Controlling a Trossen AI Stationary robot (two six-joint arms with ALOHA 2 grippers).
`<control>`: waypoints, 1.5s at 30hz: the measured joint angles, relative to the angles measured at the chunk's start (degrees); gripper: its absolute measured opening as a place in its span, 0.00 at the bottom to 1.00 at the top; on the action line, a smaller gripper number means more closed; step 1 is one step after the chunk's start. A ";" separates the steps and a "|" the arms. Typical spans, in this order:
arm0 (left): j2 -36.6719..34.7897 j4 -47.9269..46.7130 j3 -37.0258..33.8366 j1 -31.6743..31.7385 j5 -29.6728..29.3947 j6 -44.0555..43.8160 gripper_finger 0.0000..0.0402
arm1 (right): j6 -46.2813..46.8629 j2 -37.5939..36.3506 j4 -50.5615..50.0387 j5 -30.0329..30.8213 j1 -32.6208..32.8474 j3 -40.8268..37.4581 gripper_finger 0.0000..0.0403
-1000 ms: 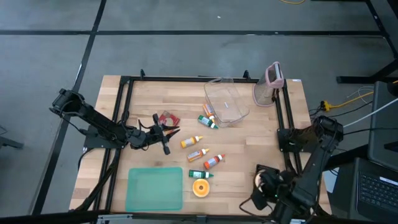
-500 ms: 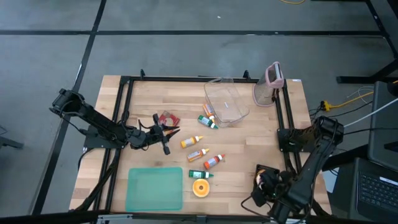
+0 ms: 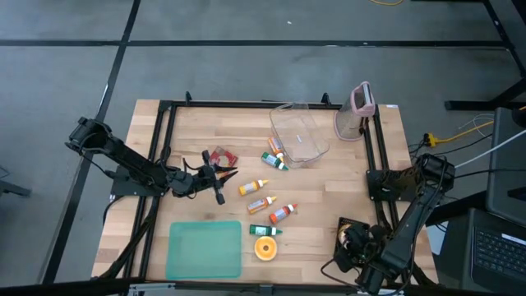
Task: Pick & Place Food Item
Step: Stack the pink donut on top of the orange donut in the black basket, then stack the yellow donut on top of the pink donut in the black basket
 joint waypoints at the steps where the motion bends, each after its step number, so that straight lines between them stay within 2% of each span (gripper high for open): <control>1: 0.00 0.00 0.00 0.01 0.00 0.02 0.11 | 0.00 0.00 0.10 0.73 0.00 -0.02 0.00; 13: 0.01 -0.01 0.00 0.01 0.00 -0.01 0.11 | -0.33 -0.02 -1.40 1.71 0.00 -0.04 0.02; 23: 0.00 0.00 0.00 0.01 -0.14 0.06 0.12 | -0.47 -0.06 -3.34 0.85 -0.39 -0.04 0.32; 29: 0.00 0.00 0.00 0.00 -0.21 0.08 0.12 | -0.53 -0.31 -2.41 0.74 -0.40 0.31 0.39; 32: 0.00 0.06 0.00 0.02 -0.23 0.09 0.12 | -1.20 -0.35 -3.33 4.46 -0.55 3.23 0.39; 40: 0.01 0.46 0.00 0.02 -0.22 0.10 0.12 | -6.08 -0.55 -15.62 15.34 -2.49 16.72 0.39; 43: 0.00 0.46 0.00 0.02 -0.21 0.13 0.12 | -11.80 -0.55 -15.47 25.45 -4.13 20.02 0.39; 45: 0.02 0.46 0.00 0.00 0.53 0.13 0.12 | -17.62 -0.59 -11.24 32.40 -6.27 20.76 0.39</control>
